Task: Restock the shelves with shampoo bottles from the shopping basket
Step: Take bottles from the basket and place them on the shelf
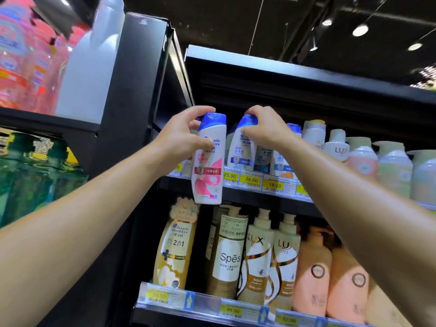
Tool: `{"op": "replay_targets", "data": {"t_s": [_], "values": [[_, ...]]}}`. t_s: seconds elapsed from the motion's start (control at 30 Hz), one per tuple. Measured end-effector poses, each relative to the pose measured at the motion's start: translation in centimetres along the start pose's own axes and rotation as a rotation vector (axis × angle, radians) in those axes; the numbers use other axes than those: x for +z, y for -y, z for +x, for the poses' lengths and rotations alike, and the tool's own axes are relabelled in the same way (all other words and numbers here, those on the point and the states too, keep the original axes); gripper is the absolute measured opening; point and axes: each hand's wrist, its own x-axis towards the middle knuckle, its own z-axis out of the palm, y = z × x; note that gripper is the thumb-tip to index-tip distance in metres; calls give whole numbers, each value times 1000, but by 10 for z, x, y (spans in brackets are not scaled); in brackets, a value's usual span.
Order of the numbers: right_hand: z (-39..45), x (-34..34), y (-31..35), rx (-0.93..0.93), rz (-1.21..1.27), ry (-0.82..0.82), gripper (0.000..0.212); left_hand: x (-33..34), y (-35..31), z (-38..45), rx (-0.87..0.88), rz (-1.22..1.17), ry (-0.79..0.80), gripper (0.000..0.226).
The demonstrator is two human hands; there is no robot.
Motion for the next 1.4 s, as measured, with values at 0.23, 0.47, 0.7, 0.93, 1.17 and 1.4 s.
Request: {"op": "replay_targets", "data": {"t_s": [0.23,0.47,0.7,0.93,1.17,1.4], "values": [[-4,8,14,-144,-363,1,75,-9,-17,6,68,60,-33,66],[-22,20,12,-220,-550,-77,74,-9,-28,10,153,59,-98,63],[-21,23,10,-217,-508,-63,62,-7,-41,22,270,78,-202,62],[-22,7,5,-241,-478,10,60,-11,-37,40,285,120,-215,63],[-24,-2,4,-265,-544,-3,66,3,-24,61,218,150,-157,66],[-26,-17,-1,-223,-488,25,86,14,0,68,0,115,-39,69]]}}
